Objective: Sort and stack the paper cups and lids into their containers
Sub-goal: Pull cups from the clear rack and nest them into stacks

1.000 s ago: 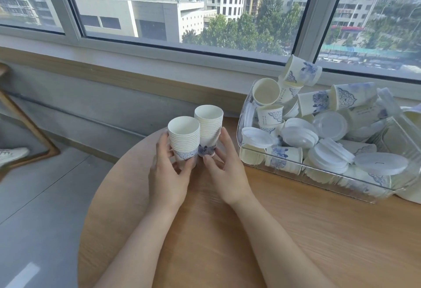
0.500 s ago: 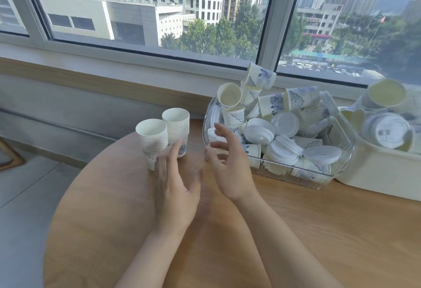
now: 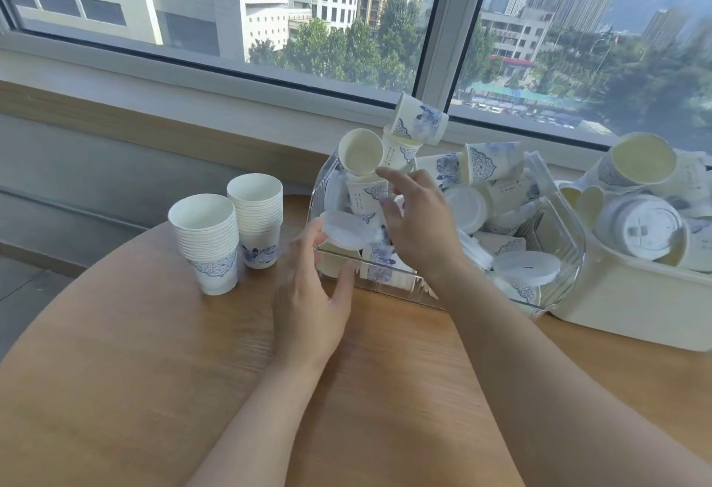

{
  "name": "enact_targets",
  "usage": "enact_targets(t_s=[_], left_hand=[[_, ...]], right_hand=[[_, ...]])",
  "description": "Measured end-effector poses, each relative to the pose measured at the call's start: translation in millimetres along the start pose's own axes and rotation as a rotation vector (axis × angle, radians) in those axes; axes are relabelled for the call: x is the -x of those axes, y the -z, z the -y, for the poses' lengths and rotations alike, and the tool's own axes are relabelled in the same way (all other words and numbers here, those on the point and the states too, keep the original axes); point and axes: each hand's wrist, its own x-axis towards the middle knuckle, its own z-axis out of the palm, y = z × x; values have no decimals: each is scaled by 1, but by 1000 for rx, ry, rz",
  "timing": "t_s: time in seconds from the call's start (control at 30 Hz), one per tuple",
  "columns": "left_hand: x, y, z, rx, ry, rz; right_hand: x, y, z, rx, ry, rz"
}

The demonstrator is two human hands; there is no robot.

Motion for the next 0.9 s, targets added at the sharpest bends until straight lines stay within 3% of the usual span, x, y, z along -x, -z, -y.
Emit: enact_targets(t_s=[0.2,0.4,0.6,0.9], left_hand=[[1,-2,2,5,-51,16],[0,0,-3,-3,-56,6],[3,2,-13,5,-50,13],[2,3,-13,30,-34,23]], right_hand=[[-17,0,-2,249,68,-12],[-9,18,-3,249,111,-46],[1,22,-1,313,66,143],[-3,10,1,405,69,108]])
